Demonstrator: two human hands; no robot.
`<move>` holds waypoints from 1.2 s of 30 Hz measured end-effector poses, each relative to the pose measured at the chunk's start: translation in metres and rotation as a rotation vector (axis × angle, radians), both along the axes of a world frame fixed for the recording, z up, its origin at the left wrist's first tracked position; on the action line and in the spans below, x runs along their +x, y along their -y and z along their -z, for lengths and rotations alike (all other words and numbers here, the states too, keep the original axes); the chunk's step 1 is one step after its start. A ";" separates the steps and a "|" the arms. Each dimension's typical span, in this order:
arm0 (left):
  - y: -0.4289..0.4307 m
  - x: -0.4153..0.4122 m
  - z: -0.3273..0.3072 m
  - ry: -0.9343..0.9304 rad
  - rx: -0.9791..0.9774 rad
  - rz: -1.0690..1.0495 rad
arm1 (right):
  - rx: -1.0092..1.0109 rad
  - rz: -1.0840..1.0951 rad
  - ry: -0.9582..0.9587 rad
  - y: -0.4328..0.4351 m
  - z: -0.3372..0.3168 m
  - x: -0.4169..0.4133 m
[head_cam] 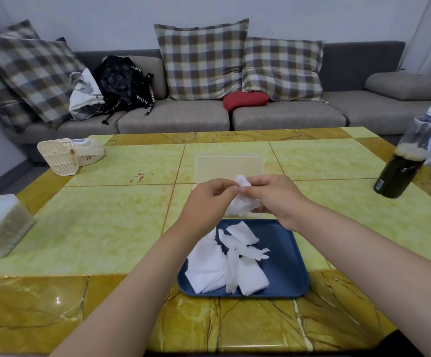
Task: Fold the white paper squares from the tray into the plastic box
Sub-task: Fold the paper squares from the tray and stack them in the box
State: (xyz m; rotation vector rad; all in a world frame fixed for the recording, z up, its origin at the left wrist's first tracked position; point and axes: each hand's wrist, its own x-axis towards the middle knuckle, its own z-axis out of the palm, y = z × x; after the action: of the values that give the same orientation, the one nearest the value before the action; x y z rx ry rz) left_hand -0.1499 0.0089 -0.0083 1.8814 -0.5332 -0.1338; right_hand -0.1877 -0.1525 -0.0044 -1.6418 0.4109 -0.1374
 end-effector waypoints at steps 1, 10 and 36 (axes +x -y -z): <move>0.001 -0.001 0.000 -0.096 -0.062 -0.012 | -0.115 0.005 0.044 -0.001 0.001 0.000; -0.001 0.012 0.009 -0.650 -0.429 -0.057 | -0.574 -0.180 0.182 -0.012 -0.001 -0.005; -0.005 0.017 0.013 -0.717 -0.388 -0.003 | -0.349 -0.225 0.116 0.008 -0.029 -0.010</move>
State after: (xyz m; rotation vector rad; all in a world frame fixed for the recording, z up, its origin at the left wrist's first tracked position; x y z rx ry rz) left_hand -0.1333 0.0137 -0.0215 1.3321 -0.0500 -0.6281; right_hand -0.1972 -0.1607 0.0241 -1.9992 0.1139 -0.1406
